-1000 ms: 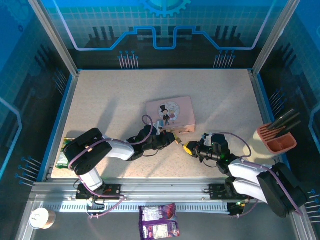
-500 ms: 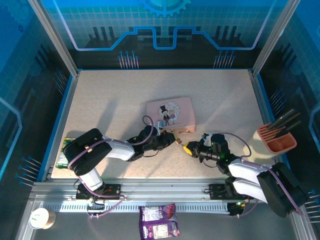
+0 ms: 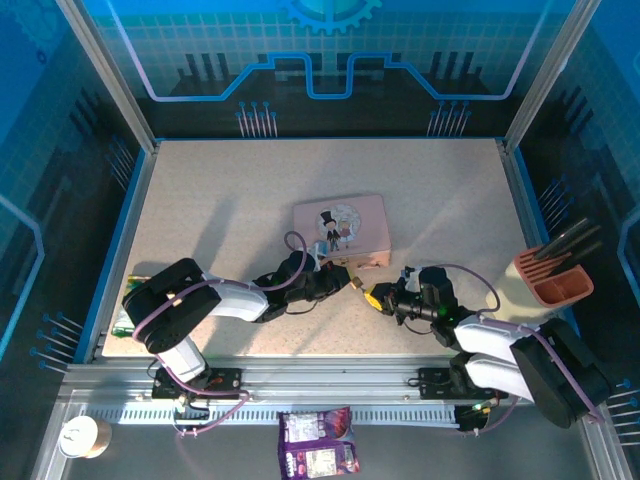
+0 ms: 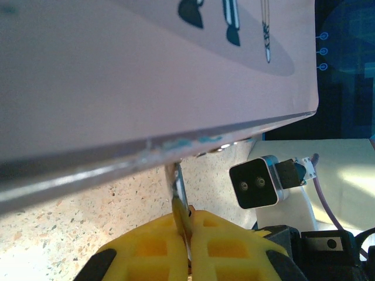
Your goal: Unlock the padlock with the key
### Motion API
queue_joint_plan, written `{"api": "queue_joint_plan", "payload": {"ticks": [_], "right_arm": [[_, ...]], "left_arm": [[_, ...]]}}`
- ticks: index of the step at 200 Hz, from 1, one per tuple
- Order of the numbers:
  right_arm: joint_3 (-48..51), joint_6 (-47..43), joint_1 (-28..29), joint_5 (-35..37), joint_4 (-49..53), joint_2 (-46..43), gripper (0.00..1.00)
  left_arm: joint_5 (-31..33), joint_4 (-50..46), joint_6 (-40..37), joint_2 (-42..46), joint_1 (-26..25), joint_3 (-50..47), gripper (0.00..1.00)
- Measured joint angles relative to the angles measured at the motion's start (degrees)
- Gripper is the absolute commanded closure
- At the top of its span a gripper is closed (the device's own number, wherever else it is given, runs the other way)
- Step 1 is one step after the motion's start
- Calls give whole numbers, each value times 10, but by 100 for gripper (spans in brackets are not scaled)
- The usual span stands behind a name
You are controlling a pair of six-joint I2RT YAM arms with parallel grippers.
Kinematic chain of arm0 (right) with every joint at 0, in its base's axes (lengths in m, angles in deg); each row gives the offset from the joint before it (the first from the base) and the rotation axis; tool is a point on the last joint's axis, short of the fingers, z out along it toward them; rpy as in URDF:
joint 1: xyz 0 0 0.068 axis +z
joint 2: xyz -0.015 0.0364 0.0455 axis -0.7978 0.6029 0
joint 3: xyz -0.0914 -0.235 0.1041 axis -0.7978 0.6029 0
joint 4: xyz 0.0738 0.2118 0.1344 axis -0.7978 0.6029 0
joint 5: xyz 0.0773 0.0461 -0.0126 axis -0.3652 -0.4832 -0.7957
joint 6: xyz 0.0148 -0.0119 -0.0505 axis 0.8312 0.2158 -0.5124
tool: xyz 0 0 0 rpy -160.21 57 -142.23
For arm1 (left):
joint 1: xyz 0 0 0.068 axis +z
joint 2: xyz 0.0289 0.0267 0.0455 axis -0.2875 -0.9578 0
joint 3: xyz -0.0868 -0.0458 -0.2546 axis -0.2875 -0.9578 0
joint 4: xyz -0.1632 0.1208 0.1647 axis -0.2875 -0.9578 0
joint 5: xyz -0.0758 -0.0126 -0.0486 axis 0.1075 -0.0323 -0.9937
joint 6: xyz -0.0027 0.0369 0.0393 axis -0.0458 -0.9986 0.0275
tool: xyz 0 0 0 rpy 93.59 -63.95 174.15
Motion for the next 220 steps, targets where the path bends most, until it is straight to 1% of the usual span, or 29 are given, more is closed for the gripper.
{"api": "queue_joint_plan", "payload": {"ticks": [56, 202, 212, 220], "right_arm": [[-5, 6, 3, 2, -20, 14, 100], [-14, -7, 4, 2, 3, 17, 100], [-17, -12, 4, 2, 10, 17, 97], [-20, -18, 5, 2, 18, 17, 91]], "left_arm": [[6, -9, 0, 0, -6, 7, 100], [16, -27, -9, 0, -11, 11, 100], [17, -30, -9, 1, -11, 11, 100], [19, -36, -11, 3, -12, 13, 100]]}}
